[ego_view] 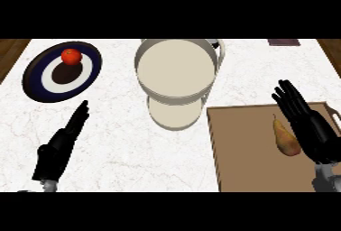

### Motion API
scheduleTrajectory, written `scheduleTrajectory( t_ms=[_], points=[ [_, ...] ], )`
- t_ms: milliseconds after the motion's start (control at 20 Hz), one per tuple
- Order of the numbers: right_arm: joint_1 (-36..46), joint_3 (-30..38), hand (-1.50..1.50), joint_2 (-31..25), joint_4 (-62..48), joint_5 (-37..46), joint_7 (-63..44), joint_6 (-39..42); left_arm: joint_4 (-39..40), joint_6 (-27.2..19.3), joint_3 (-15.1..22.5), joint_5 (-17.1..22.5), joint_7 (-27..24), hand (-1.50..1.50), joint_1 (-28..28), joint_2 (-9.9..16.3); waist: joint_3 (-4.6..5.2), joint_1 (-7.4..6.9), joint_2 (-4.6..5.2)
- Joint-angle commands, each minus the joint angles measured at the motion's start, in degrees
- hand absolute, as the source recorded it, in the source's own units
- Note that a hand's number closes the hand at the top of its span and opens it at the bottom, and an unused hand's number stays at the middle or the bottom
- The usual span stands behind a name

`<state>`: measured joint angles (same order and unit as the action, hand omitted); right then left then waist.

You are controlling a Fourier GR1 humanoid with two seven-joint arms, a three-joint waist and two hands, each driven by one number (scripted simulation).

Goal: Pick the pear from the tray and place it in the tiered basket

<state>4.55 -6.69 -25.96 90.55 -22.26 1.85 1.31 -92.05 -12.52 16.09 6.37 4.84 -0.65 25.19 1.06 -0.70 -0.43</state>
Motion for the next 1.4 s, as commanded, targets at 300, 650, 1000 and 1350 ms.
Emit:
scheduleTrajectory(
  t_ms=[300, 650, 1000, 1350],
  points=[
    [12.44, -10.11, -1.50, -8.16, -18.33, 21.03, -21.30, -9.33, 2.42, 5.11, 2.77, 3.97, -4.81, 0.00, 5.57, -7.15, -0.08, -3.03, 2.44],
    [25.16, -7.26, -1.50, 9.89, -33.17, 19.82, -15.25, -15.80, 12.75, 10.50, -0.63, 5.33, -14.49, 0.00, 3.76, -8.90, -1.04, -0.14, 0.68],
    [39.78, -15.98, -1.50, -6.82, -29.03, 25.95, -38.91, 3.92, 14.08, 8.78, -0.98, 5.19, -10.31, 0.00, 8.82, -10.44, -0.75, 0.01, 0.38],
    [47.45, -27.27, -1.50, -11.52, -29.80, 25.57, -51.77, 33.18, 13.81, 10.19, -0.36, 4.77, -11.10, 0.00, 7.30, -9.50, -0.71, -1.28, 0.27]
  ],
)
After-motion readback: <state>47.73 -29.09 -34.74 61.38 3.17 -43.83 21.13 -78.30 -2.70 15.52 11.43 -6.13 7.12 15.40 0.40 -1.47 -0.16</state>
